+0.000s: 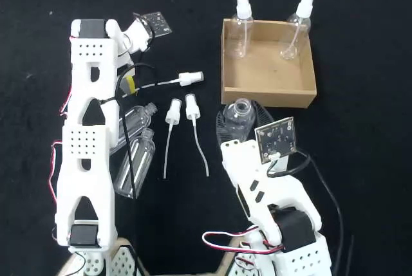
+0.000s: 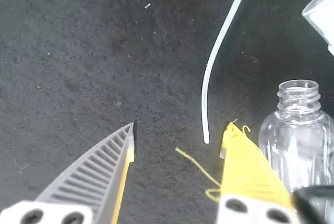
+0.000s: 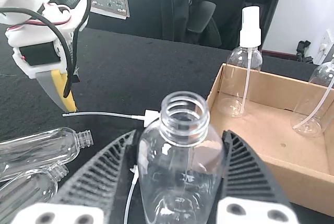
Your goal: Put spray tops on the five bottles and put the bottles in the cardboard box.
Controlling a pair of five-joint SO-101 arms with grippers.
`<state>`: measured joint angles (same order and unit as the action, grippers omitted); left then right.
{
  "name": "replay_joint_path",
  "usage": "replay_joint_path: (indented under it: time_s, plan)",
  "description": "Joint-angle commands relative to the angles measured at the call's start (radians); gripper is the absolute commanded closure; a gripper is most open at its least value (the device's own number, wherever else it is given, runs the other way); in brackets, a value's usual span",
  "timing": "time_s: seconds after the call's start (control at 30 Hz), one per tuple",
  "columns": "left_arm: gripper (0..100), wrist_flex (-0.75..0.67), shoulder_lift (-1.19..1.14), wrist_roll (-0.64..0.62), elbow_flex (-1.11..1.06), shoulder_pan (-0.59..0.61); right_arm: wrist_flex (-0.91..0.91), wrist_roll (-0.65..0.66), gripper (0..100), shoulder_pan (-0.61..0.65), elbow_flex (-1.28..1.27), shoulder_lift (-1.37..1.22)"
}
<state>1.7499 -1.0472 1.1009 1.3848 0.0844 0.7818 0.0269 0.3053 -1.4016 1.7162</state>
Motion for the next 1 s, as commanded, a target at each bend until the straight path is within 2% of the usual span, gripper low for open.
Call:
replay_joint_path:
  time_s: [0.0,0.97]
  plan:
    - [74,0.006,0.031,-0.009,-0.010,-0.013,0.000,-0.002,80.8,0.008,0.005,-0.010]
    - [74,0.003,0.032,-0.009,-0.045,-0.015,0.003,-0.002,80.8,0.008,0.007,-0.010]
